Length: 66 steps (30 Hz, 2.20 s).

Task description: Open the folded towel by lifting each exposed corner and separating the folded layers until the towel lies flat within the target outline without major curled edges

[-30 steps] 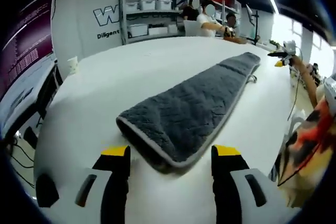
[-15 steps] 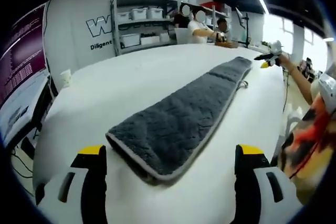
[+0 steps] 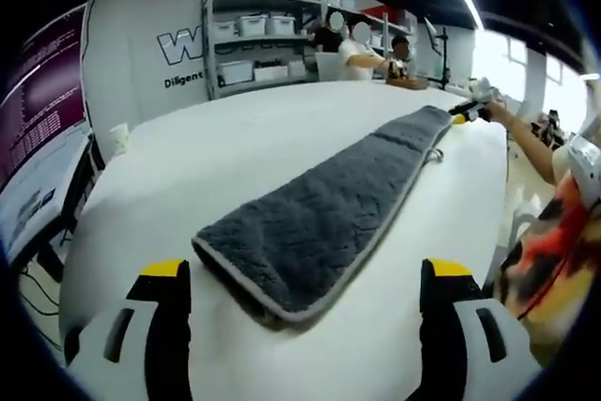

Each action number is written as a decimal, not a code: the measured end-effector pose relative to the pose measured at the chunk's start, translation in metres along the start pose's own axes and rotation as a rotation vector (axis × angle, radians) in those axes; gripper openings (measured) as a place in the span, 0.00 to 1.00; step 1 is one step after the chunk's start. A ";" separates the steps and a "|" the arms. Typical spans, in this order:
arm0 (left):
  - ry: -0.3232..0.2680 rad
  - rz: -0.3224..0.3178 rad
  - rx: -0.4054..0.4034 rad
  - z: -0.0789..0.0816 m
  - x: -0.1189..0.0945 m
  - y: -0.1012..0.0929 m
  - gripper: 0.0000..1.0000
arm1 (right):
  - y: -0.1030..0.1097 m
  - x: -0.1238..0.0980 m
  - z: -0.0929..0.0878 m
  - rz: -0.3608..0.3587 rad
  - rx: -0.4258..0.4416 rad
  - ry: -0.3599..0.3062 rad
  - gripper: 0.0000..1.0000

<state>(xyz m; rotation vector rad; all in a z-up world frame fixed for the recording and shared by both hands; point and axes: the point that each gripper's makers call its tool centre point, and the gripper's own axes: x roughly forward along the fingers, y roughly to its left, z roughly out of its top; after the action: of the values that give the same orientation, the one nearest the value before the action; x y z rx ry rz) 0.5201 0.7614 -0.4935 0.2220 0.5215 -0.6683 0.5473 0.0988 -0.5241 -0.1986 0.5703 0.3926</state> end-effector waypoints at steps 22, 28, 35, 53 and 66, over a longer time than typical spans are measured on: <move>-0.005 -0.005 0.010 0.006 0.004 -0.003 0.99 | 0.015 -0.014 0.008 0.028 -0.099 -0.093 0.00; 0.004 -0.016 0.022 0.004 0.004 -0.006 0.99 | 0.016 -0.029 -0.002 0.014 -0.092 -0.084 0.00; 0.027 -0.024 0.024 -0.001 0.003 -0.008 0.99 | 0.023 -0.050 -0.017 -0.002 -0.108 -0.060 0.00; 0.021 -0.033 0.022 0.001 0.006 -0.008 0.99 | 0.030 -0.092 -0.045 -0.035 -0.074 -0.064 0.00; 0.020 -0.034 0.018 0.000 0.005 -0.008 0.99 | 0.015 -0.102 -0.063 -0.089 -0.029 -0.022 0.00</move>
<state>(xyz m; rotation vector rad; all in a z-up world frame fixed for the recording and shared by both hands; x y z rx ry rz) 0.5183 0.7531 -0.4964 0.2370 0.5400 -0.7047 0.4320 0.0627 -0.5201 -0.2469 0.5325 0.3165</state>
